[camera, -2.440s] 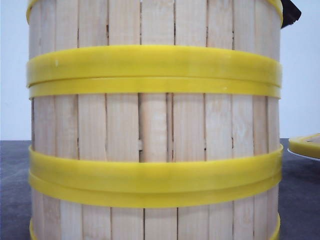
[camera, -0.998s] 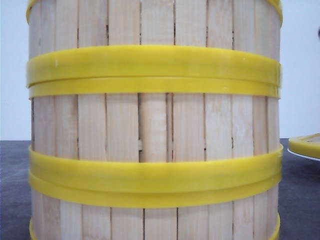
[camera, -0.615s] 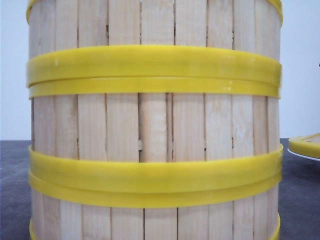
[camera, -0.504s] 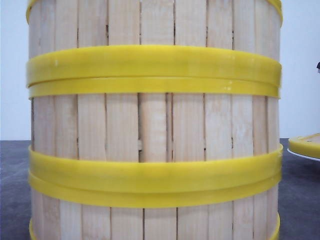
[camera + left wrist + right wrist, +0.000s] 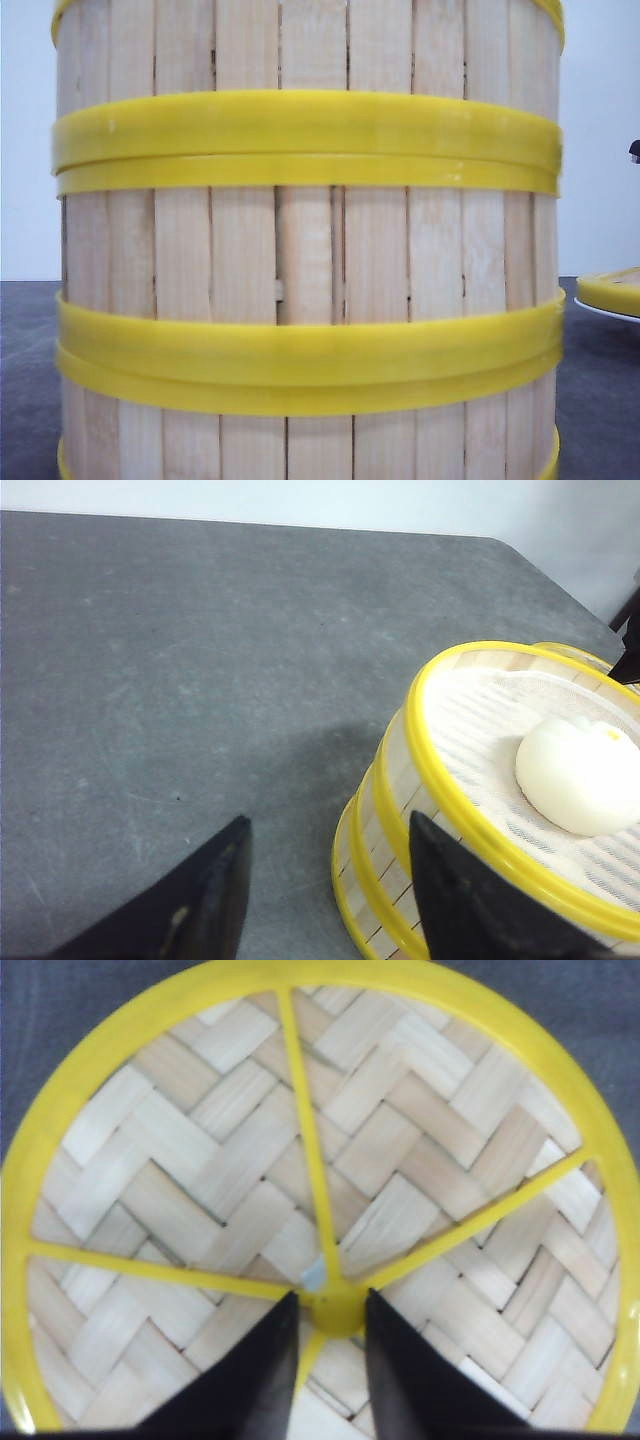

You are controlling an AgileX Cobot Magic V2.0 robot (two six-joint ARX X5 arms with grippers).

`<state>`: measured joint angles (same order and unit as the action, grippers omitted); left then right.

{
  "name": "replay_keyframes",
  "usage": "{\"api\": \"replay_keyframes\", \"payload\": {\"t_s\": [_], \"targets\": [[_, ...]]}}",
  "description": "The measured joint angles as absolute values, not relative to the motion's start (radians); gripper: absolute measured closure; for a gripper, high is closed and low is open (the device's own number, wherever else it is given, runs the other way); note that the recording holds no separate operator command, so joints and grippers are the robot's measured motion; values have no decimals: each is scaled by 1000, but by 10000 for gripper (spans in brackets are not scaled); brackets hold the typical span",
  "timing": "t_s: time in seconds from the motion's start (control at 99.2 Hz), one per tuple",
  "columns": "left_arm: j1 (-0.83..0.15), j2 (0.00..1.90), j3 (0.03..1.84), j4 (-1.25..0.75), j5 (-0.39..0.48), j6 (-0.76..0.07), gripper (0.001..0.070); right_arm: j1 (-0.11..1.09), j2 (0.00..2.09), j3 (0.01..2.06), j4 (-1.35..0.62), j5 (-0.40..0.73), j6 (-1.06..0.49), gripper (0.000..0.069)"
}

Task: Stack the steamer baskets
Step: 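Grasp the woven bamboo lid at its center knob with the right gripper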

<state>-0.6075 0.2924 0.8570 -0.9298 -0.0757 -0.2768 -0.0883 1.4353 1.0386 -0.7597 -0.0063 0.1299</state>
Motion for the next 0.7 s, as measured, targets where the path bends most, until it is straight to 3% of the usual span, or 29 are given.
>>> {"api": "replay_keyframes", "payload": {"t_s": [0.182, 0.696], "targets": [[-608, 292, 857, -930, -76, -271, 414, -92, 1435, 1039, -759, -8, 120, 632], [-608, 292, 857, -930, -76, -269, 414, -92, 1412, 1063, -770, -21, 101, 633]]}}
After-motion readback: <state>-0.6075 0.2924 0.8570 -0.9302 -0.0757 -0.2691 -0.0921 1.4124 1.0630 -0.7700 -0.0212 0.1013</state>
